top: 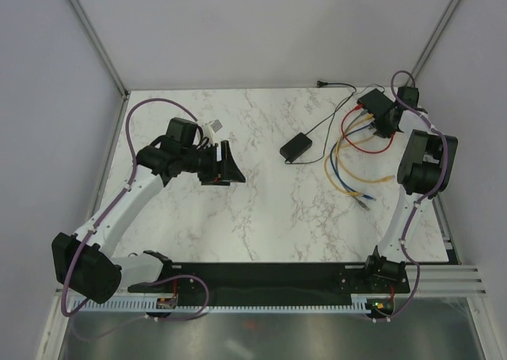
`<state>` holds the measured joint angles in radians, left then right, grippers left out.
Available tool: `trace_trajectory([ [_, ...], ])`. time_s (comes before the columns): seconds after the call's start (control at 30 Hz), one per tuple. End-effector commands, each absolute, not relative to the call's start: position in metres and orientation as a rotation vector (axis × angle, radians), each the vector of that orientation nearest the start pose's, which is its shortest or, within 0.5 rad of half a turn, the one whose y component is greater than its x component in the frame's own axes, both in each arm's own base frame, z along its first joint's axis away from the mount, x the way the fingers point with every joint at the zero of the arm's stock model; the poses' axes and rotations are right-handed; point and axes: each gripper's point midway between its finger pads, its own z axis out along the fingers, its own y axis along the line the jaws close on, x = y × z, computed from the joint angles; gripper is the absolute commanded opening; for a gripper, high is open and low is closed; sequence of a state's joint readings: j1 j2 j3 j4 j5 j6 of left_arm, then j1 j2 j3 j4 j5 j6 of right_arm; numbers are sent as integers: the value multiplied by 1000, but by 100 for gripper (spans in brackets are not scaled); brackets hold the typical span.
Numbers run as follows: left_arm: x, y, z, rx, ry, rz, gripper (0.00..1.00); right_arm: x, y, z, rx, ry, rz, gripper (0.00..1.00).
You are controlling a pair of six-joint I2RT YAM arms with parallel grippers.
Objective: Pull the plug from the switch port
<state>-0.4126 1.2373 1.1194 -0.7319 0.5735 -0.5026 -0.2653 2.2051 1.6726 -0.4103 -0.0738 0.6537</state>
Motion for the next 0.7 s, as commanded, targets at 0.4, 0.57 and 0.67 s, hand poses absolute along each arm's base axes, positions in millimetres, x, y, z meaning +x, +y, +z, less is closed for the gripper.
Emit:
trace_trajectory([
  [0.4, 230, -221, 219, 223, 2513, -1070, 72, 540, -121, 57, 1017, 2269, 184, 37],
  [0.57, 228, -221, 219, 218, 2515, -1071, 72, 538, -124, 44, 1056, 2291, 153, 37],
  [0.67, 229, -220, 219, 216, 2518, -1062, 72, 536, -127, 42, 1057, 2296, 122, 36],
])
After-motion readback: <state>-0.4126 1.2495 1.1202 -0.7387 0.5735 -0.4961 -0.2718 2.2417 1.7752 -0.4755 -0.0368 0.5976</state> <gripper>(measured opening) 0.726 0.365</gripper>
